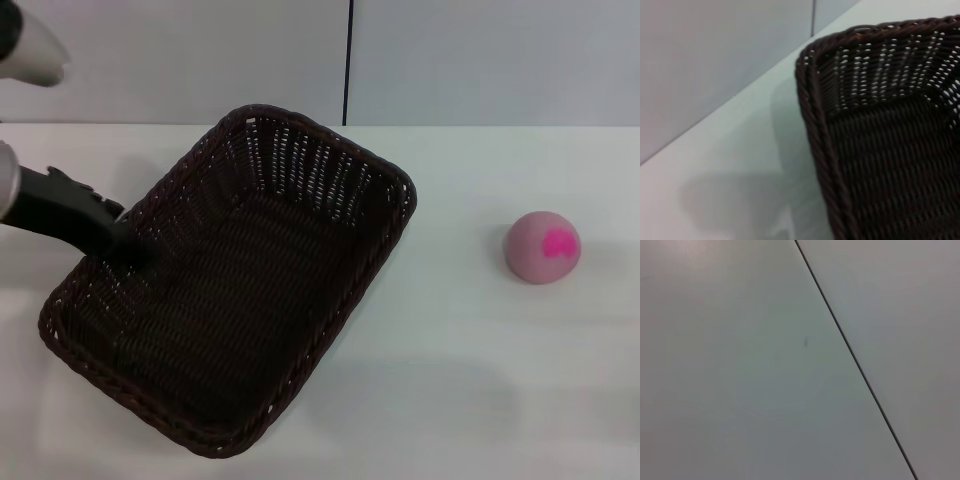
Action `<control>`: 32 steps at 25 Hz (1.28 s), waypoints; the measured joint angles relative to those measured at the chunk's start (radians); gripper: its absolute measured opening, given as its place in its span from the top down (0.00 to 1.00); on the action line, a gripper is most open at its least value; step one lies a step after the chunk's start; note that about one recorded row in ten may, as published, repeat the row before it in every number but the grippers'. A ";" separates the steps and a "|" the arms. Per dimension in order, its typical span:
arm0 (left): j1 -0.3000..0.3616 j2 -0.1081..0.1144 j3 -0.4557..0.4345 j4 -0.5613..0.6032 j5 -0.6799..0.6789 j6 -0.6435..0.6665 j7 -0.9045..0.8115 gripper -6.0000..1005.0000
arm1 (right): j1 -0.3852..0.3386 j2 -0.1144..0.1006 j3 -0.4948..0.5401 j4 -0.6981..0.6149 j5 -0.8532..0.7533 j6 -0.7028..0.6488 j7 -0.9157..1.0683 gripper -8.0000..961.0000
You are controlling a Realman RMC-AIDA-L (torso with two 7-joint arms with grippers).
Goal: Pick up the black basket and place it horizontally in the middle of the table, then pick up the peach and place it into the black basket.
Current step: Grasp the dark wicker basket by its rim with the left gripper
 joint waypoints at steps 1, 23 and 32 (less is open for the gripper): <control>0.000 0.000 0.000 0.000 0.000 0.000 0.000 0.31 | 0.000 0.000 0.000 -0.001 0.000 0.002 0.000 0.35; -0.114 -0.001 0.065 -0.151 0.045 0.010 -0.006 0.50 | 0.001 0.000 0.002 -0.006 0.000 0.030 0.000 0.37; -0.152 -0.002 0.099 -0.161 0.104 -0.014 0.079 0.75 | 0.009 -0.002 0.001 -0.016 0.000 0.043 0.000 0.38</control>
